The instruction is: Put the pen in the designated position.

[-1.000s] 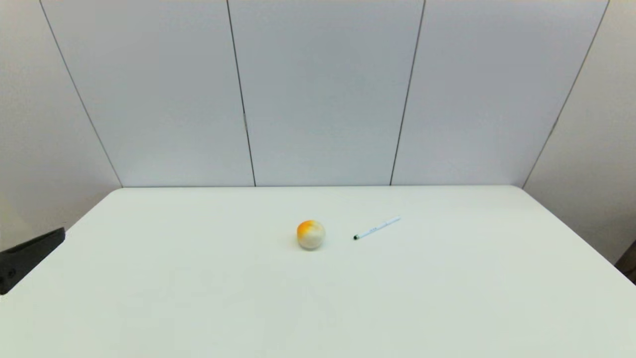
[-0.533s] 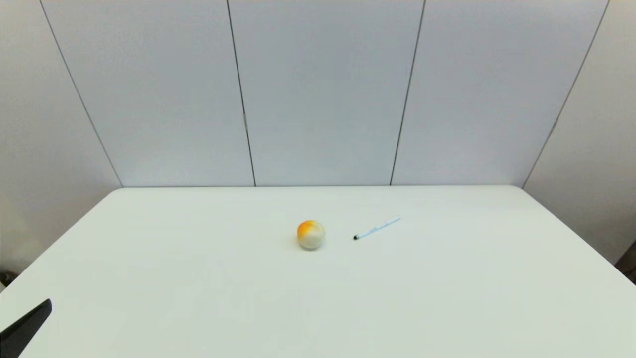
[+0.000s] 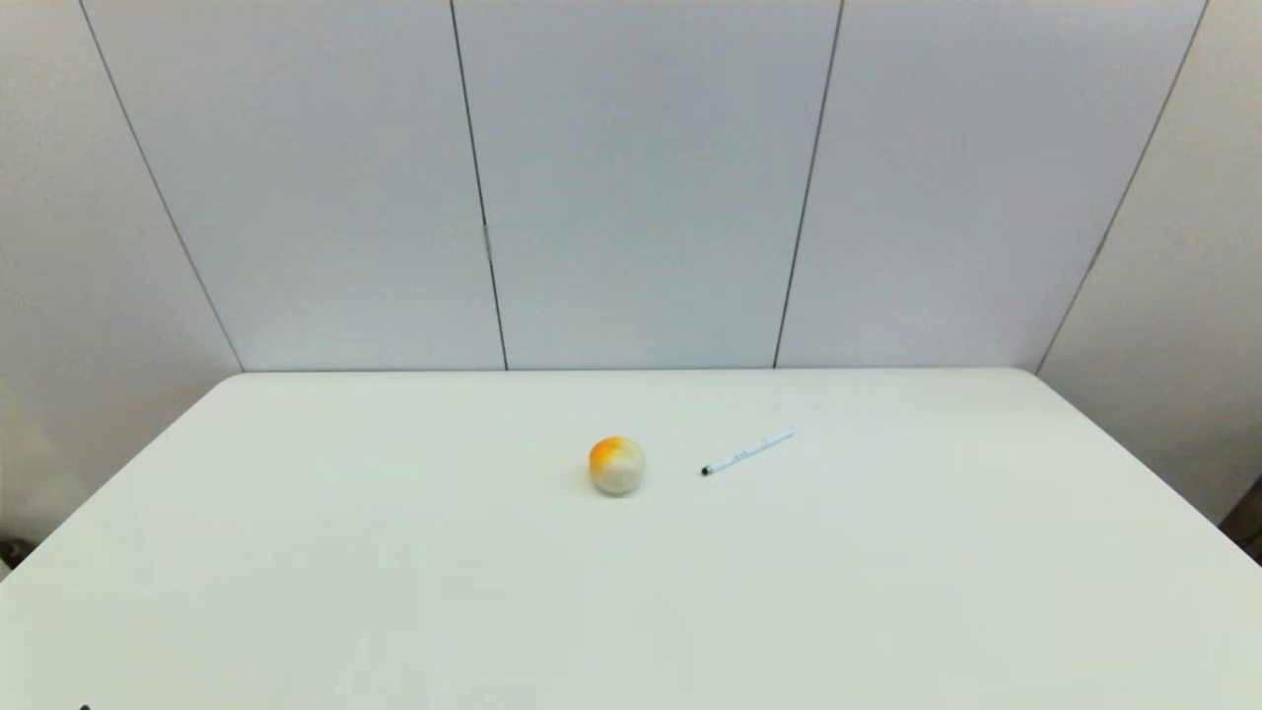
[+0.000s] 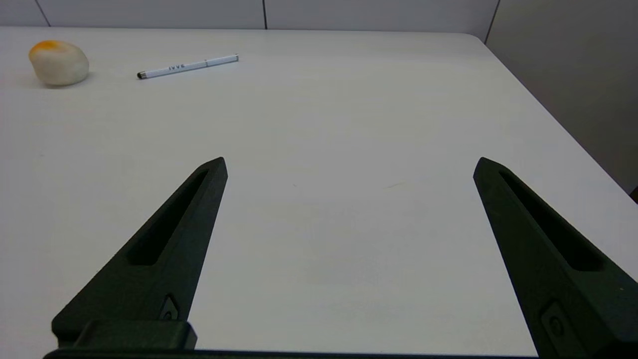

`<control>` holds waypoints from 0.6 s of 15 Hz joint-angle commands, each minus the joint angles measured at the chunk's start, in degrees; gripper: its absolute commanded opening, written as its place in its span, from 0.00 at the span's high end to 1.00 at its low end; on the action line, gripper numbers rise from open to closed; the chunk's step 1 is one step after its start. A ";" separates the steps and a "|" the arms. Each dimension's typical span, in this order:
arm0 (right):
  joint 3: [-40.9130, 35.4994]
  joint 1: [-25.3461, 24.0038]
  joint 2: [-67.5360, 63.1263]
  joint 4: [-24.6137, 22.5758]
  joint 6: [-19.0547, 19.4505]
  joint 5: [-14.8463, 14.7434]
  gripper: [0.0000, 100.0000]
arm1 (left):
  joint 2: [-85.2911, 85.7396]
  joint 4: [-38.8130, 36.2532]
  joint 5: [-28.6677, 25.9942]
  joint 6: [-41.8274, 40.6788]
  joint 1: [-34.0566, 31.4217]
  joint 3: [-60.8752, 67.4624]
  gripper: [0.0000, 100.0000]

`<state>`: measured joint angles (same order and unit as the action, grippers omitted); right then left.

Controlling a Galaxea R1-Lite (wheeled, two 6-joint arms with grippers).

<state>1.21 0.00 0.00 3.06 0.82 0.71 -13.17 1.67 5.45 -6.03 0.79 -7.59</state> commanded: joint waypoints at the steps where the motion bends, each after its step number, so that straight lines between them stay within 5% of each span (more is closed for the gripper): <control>1: 0.02 0.00 -0.09 0.02 0.06 0.00 0.00 | 7.10 0.00 -0.09 0.06 -0.18 4.52 0.00; 9: 0.02 0.00 -0.09 0.02 0.06 0.08 0.00 | 13.17 -0.44 -3.60 1.02 -0.18 5.57 0.00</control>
<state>1.21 0.00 0.00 3.06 0.82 0.73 -0.94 1.51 2.52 -4.84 0.60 -2.26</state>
